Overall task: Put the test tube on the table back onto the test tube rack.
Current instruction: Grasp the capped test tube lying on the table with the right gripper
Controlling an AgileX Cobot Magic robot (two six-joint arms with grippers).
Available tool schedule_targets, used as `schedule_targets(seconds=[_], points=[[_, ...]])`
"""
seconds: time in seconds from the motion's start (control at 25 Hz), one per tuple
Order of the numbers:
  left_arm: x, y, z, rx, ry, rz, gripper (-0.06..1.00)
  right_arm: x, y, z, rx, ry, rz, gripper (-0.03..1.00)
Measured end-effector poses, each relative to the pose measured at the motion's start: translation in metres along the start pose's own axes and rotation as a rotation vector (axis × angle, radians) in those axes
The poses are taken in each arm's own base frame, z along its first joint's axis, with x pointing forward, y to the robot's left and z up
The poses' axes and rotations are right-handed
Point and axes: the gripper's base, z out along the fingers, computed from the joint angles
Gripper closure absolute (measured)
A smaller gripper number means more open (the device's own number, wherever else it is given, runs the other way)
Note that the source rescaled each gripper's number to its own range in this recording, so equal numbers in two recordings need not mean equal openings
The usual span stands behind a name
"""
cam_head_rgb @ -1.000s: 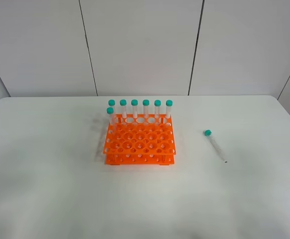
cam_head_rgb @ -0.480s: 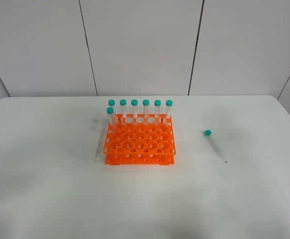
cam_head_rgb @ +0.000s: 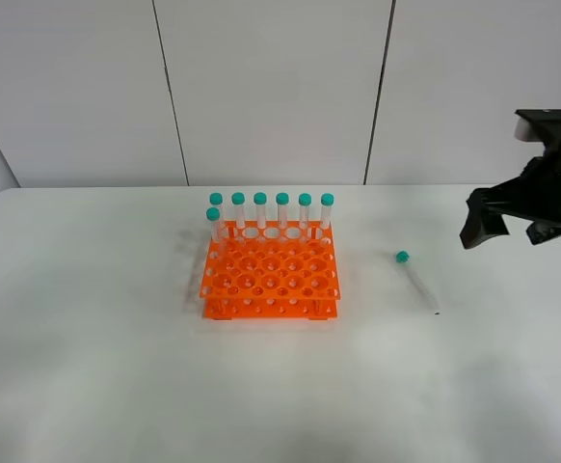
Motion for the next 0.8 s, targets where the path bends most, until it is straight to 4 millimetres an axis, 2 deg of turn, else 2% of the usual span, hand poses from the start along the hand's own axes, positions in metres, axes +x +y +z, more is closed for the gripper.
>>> schedule_targets(seconds=[0.12,0.24,0.44,0.6,0.8], points=[[0.000,0.000,0.000,0.000,0.000,0.000,-0.06,-0.029,-0.005,0.033,0.008,0.052,-0.003,0.06],[0.000,0.000,0.000,0.000,0.000,0.000,-0.06,-0.044,-0.002,0.064,0.008,0.106,-0.030,0.06],[0.000,0.000,0.000,0.000,0.000,0.000,-0.06,-0.046,0.017,0.104,-0.003,0.175,-0.094,0.06],[0.000,0.000,0.000,0.000,0.000,0.000,-0.06,-0.044,0.026,0.123,-0.002,0.199,-0.122,0.06],[0.000,0.000,0.000,0.000,0.000,0.000,-0.06,-0.047,0.024,0.138,0.016,0.168,-0.091,0.06]])
